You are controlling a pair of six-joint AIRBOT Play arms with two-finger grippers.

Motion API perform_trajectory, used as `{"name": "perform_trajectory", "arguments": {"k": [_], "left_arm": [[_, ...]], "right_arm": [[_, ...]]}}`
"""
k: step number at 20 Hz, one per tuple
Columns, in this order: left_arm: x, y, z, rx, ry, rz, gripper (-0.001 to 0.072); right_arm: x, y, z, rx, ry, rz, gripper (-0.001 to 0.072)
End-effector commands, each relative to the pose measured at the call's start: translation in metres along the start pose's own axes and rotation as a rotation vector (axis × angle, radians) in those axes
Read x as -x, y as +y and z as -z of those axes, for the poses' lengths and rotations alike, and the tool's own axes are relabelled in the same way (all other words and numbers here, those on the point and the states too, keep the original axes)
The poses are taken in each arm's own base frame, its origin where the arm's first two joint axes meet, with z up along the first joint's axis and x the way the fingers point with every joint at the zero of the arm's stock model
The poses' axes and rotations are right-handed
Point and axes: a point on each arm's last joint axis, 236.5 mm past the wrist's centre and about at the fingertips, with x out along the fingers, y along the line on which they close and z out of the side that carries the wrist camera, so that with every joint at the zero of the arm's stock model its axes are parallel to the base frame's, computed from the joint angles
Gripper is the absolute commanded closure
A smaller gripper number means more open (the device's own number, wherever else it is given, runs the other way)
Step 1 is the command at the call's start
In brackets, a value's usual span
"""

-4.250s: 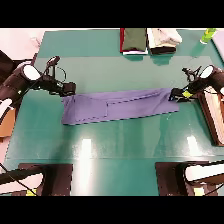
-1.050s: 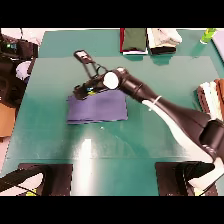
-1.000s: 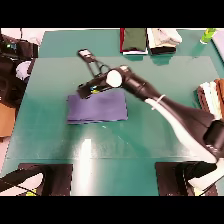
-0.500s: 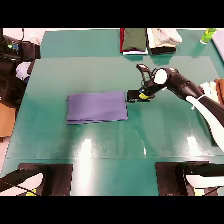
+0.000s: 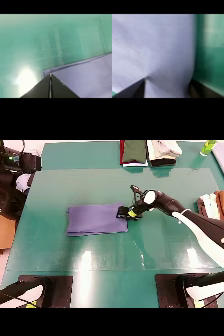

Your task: Fold the shirts.

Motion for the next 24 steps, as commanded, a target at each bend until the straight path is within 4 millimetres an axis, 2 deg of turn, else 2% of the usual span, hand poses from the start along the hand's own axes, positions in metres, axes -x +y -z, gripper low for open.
{"name": "perform_trajectory", "arguments": {"k": [1, 2, 3, 4, 7, 9, 11, 14, 17, 19, 21, 23, 24], "left_arm": [[0.0, -0.002, 0.002, 0.001, 0.011, 0.007, 0.0683], [0.0, -0.002, 0.004, 0.002, 0.016, 0.008, 0.0683], [0.0, -0.002, 0.005, 0.002, 0.02, 0.009, 0.0683], [0.0, -0.002, 0.005, 0.002, 0.023, 0.009, 0.0684], [-0.001, -0.011, 0.005, -0.01, 0.02, 0.028, 0.0685], [-0.002, -0.034, 0.003, -0.048, 0.012, 0.065, 0.0685], [-0.002, -0.066, 0.001, -0.101, -0.006, 0.118, 0.0685], [0.002, -0.112, 0.002, -0.174, -0.027, 0.196, 0.0684], [0.006, -0.14, 0.004, -0.217, -0.042, 0.245, 0.0684], [0.007, -0.149, 0.007, -0.228, -0.038, 0.262, 0.0684], [0.008, -0.154, 0.009, -0.219, -0.033, 0.279, 0.0684], [0.009, -0.155, 0.009, -0.214, -0.032, 0.286, 0.0683], [0.009, -0.155, 0.009, -0.203, -0.03, 0.286, 0.0684]], "right_arm": [[-0.017, 0.016, 0.004, 0.053, 0.05, -0.005, 0.0292], [-0.017, 0.02, -0.002, 0.082, 0.044, -0.007, 0.0444], [-0.015, 0.023, -0.009, 0.111, 0.029, 0.001, 0.0632], [-0.011, 0.024, -0.018, 0.149, 0.002, 0.022, 0.0691], [0.027, 0.021, -0.052, 0.254, -0.074, 0.11, 0.0692], [0.074, 0.01, -0.086, 0.284, -0.158, 0.175, 0.0692], [0.141, -0.018, -0.123, 0.277, -0.268, 0.268, 0.0692], [0.245, -0.08, -0.158, 0.206, -0.394, 0.394, 0.0692], [0.342, -0.157, -0.172, 0.058, -0.525, 0.473, 0.0692], [0.4, -0.221, -0.166, -0.079, -0.601, 0.532, 0.0692], [0.443, -0.277, -0.152, -0.191, -0.657, 0.577, 0.0692], [0.477, -0.328, -0.131, -0.295, -0.702, 0.628, 0.0692], [0.491, -0.347, -0.121, -0.336, -0.723, 0.643, 0.0692]]}}
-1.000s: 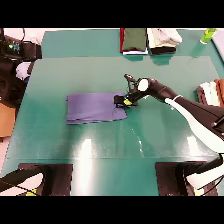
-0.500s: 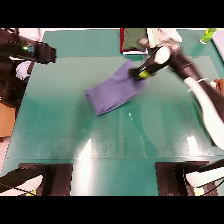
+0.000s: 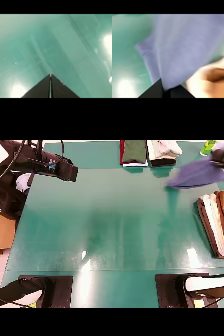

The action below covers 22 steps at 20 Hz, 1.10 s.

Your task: Fold the shirts.

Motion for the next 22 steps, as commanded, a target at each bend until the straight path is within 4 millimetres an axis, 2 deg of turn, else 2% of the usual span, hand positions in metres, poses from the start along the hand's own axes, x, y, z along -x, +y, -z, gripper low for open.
{"name": "perform_trajectory", "arguments": {"k": [1, 3, 5, 7, 9, 11, 13, 15, 19, 22], "left_arm": [[0.0, -0.007, 0.0, 0.026, -0.002, 0.019, 0.0684], [-0.001, -0.01, -0.001, 0.033, -0.002, 0.031, 0.0684], [-0.001, -0.012, -0.001, 0.044, -0.003, 0.038, 0.0684], [-0.001, -0.012, -0.001, 0.07, -0.002, 0.039, 0.0684], [-0.001, -0.012, -0.001, 0.072, -0.003, 0.04, 0.0684], [-0.001, -0.012, -0.001, 0.081, -0.002, 0.04, 0.0683], [-0.001, -0.012, -0.001, 0.081, -0.003, 0.04, 0.0684], [-0.001, -0.013, -0.003, 0.087, -0.011, 0.044, 0.0684], [-0.001, -0.013, -0.003, 0.086, -0.011, 0.044, 0.0684], [-0.001, -0.013, -0.003, 0.085, -0.01, 0.044, 0.0683]], "right_arm": [[0.016, -0.108, -0.011, -0.163, -0.059, 0.104, 0.0693], [0.015, -0.134, -0.011, -0.249, -0.076, 0.074, 0.0693], [0.011, -0.149, -0.007, -0.293, -0.073, 0.063, 0.0693], [0.01, -0.154, -0.007, -0.295, -0.077, 0.062, 0.0693], [0.018, -0.152, -0.018, -0.284, -0.109, 0.061, 0.0693], [0.039, -0.147, -0.039, -0.254, -0.175, 0.062, 0.0693], [0.065, -0.126, -0.061, -0.25, -0.25, -0.013, 0.0693], [0.091, -0.114, -0.069, -0.242, -0.307, -0.048, 0.0693], [0.127, -0.115, -0.054, -0.208, -0.345, -0.011, 0.0693], [0.147, -0.127, -0.029, -0.193, -0.312, 0.029, 0.0693]]}}
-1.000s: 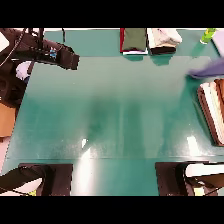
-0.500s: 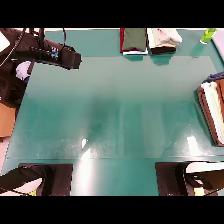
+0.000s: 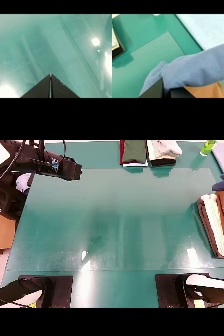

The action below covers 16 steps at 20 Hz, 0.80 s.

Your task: Fold the shirts.

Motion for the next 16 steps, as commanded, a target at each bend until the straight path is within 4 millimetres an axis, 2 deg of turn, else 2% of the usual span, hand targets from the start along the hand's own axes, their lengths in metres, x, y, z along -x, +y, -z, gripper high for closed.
{"name": "perform_trajectory", "arguments": {"k": [1, 4, 7, 11, 16], "left_arm": [[0.0, 0.001, 0.0, -0.009, 0.001, -0.001, 0.0684], [-0.001, 0.001, 0.002, -0.028, 0.011, -0.001, 0.0684], [-0.001, 0.001, 0.002, -0.033, 0.01, -0.001, 0.0683], [0.0, 0.001, 0.005, -0.033, 0.019, -0.001, 0.0683], [0.0, 0.001, 0.01, -0.032, 0.041, -0.001, 0.0683]], "right_arm": [[0.032, -0.016, 0.014, 0.024, 0.017, 0.039, 0.0693], [0.05, -0.045, 0.041, 0.044, 0.077, 0.093, 0.0693], [0.057, -0.075, 0.082, 0.061, 0.165, 0.14, 0.0693], [0.053, -0.104, 0.145, 0.032, 0.283, 0.164, 0.0692], [0.054, -0.158, 0.225, 0.048, 0.487, 0.34, 0.0691]]}}
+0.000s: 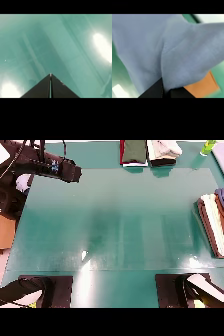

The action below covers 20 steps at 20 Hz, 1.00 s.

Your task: Fold the shirts.

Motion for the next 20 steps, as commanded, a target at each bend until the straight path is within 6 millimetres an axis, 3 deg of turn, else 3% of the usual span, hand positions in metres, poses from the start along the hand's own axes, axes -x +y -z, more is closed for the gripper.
{"name": "perform_trajectory", "arguments": {"k": [1, 3, 5, 7, 8, 10, 12, 13, 15, 17, 20], "left_arm": [[0.0, 0.0, 0.003, -0.001, 0.014, 0.0, 0.0683], [0.0, 0.0, 0.003, 0.0, 0.014, 0.0, 0.0683], [0.0, 0.0, 0.003, 0.0, 0.014, 0.0, 0.0683], [0.0, 0.0, 0.003, 0.0, 0.013, 0.0, 0.0683], [0.0, 0.0, 0.003, 0.0, 0.013, 0.0, 0.0683], [0.0, 0.0, 0.003, 0.0, 0.013, 0.0, 0.0683], [0.0, 0.0, 0.001, 0.0, 0.005, -0.001, 0.0683], [0.0, 0.0, 0.001, 0.0, 0.005, -0.001, 0.0683], [0.0, 0.001, 0.0, 0.0, -0.001, -0.001, 0.0683], [0.0, 0.004, -0.003, -0.005, -0.011, -0.015, 0.0683], [0.0, 0.003, -0.007, -0.004, -0.028, -0.012, 0.0682]], "right_arm": [[-0.024, -0.032, 0.052, 0.016, 0.143, 0.114, 0.0691], [-0.035, -0.038, 0.071, 0.006, 0.196, 0.137, 0.0638], [-0.039, -0.05, 0.08, 0.014, 0.219, 0.182, 0.0387], [-0.036, -0.056, 0.072, 0.006, 0.192, 0.21, 0.0113], [-0.029, -0.057, 0.059, -0.001, 0.154, 0.218, 0.0109], [-0.011, -0.035, 0.011, -0.003, 0.002, 0.155, 0.011], [0.011, 0.018, -0.042, 0.027, -0.166, 0.017, 0.011], [0.022, 0.056, -0.061, 0.059, -0.225, -0.078, 0.0112], [0.04, 0.145, -0.076, 0.126, -0.281, -0.296, 0.0112], [0.053, 0.234, -0.061, 0.244, -0.265, -0.492, 0.0113], [0.066, 0.345, -0.005, 0.463, -0.172, -0.696, 0.012]]}}
